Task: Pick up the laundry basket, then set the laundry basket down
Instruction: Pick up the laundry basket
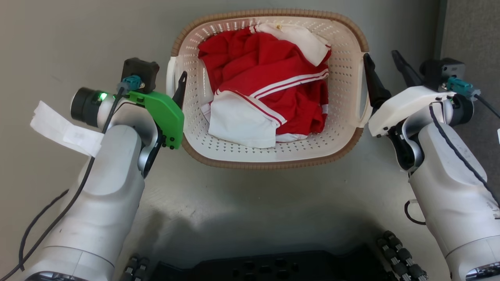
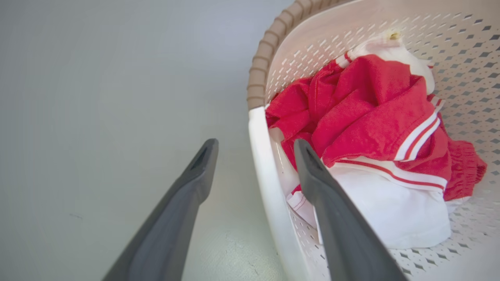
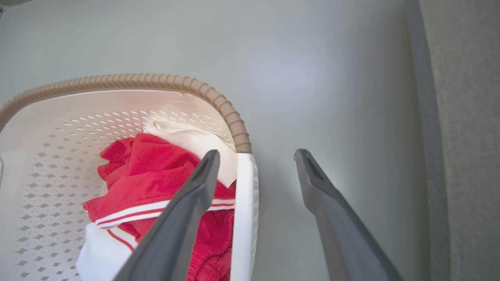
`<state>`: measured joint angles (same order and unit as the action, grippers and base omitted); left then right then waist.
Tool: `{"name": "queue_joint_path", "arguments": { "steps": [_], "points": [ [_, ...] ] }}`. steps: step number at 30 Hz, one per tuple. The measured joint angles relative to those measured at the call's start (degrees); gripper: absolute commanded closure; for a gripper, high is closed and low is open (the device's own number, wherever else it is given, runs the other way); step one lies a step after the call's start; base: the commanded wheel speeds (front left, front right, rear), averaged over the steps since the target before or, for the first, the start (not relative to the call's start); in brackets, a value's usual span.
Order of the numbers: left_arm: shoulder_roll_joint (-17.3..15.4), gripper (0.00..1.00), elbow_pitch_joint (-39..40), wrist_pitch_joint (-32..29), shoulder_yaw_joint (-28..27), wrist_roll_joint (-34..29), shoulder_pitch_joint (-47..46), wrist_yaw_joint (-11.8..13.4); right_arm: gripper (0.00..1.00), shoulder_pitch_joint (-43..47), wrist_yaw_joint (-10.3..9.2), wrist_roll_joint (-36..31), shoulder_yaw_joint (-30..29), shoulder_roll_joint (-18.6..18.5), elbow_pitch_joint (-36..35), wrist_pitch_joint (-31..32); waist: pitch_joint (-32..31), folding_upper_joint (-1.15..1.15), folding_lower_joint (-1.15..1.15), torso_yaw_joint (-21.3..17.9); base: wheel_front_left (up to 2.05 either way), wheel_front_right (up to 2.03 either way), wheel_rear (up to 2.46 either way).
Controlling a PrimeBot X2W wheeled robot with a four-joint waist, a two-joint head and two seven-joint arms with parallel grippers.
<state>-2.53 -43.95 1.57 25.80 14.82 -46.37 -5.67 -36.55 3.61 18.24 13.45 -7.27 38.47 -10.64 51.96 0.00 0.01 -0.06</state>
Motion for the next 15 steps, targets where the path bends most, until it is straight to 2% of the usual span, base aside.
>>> {"name": "queue_joint_path", "arguments": {
  "steps": [13,14,15],
  "points": [
    [0.8,0.00,-7.7,-0.1,-0.7,4.2,-2.3,-0.7,0.00,-1.1,1.45,0.1,2.4,1.2,7.3,-0.2,2.1,0.00,0.00,-0.8,0.00,0.00,0.00],
    [0.9,0.42,-8.1,-0.1,-0.7,4.5,-2.6,-0.7,0.20,-1.4,1.65,0.1,2.5,1.4,7.8,-0.1,2.1,0.00,-0.01,-0.8,0.00,0.00,0.00],
    [1.0,1.00,-8.7,-0.1,-0.7,4.7,-3.0,-0.9,1.00,-1.8,1.89,0.3,2.6,1.6,8.2,0.0,2.2,0.00,0.00,-0.8,0.00,0.00,0.00]
  ]
}}
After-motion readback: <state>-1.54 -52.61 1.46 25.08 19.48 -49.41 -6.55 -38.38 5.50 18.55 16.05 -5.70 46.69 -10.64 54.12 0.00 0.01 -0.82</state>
